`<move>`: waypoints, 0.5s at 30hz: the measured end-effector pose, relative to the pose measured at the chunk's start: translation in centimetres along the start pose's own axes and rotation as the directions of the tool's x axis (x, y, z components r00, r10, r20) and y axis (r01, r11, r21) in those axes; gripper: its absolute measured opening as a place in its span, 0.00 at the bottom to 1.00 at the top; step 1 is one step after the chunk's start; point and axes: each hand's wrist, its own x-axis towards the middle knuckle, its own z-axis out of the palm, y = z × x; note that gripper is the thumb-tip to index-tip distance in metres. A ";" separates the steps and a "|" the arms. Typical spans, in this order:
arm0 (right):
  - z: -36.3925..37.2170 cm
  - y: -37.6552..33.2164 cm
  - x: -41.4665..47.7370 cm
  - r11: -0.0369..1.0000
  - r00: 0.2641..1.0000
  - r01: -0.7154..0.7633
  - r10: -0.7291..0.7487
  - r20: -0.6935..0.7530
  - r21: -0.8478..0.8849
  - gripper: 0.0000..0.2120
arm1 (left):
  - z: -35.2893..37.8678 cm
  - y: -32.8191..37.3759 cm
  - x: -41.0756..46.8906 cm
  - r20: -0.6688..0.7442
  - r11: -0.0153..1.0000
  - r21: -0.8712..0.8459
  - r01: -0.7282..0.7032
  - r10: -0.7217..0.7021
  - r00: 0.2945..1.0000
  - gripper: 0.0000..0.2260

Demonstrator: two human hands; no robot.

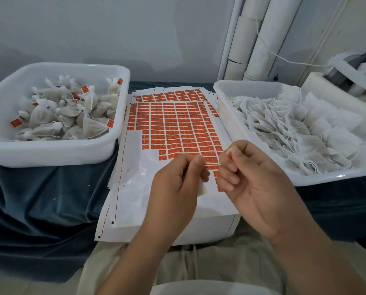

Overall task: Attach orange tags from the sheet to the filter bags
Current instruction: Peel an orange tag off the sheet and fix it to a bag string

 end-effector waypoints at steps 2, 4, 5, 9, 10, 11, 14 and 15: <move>0.1 -0.4 -0.1 0.999 0.999 0.033 -0.032 -0.004 0.009 0.08 | 0.0 0.2 0.0 0.042 0.991 -0.114 0.065 -0.061 0.997 0.17; 0.4 -0.7 -0.1 0.998 0.998 0.063 -0.063 0.009 0.022 0.07 | -0.1 0.5 0.0 0.076 0.986 -0.154 0.070 -0.059 0.995 0.19; 0.5 -0.8 -0.1 0.997 0.997 0.071 -0.071 0.019 0.022 0.06 | -0.1 0.7 -0.1 0.098 0.986 -0.162 0.049 -0.033 0.995 0.19; 0.7 -0.5 -0.4 0.998 0.997 0.045 -0.048 0.063 0.047 0.09 | 0.0 0.9 -0.3 0.109 0.981 -0.188 -0.052 0.074 0.991 0.13; 0.7 -0.5 -0.4 0.998 0.997 0.045 -0.047 0.060 0.038 0.11 | 0.1 0.7 -0.3 0.092 0.985 -0.153 -0.078 0.093 0.991 0.12; 0.7 -0.4 -0.3 0.999 0.998 0.046 -0.047 0.045 0.022 0.11 | 0.1 0.7 -0.3 0.071 0.988 -0.123 -0.090 0.099 0.993 0.12; 0.5 -0.2 -0.1 0.999 0.999 0.041 -0.041 -0.022 -0.024 0.11 | 0.2 0.5 -0.1 0.014 0.997 -0.046 -0.066 0.067 0.998 0.11; 0.5 -0.1 0.0 0.999 0.999 0.034 -0.035 -0.035 -0.031 0.11 | 0.2 0.4 -0.1 -0.005 0.998 -0.004 -0.060 0.060 0.998 0.12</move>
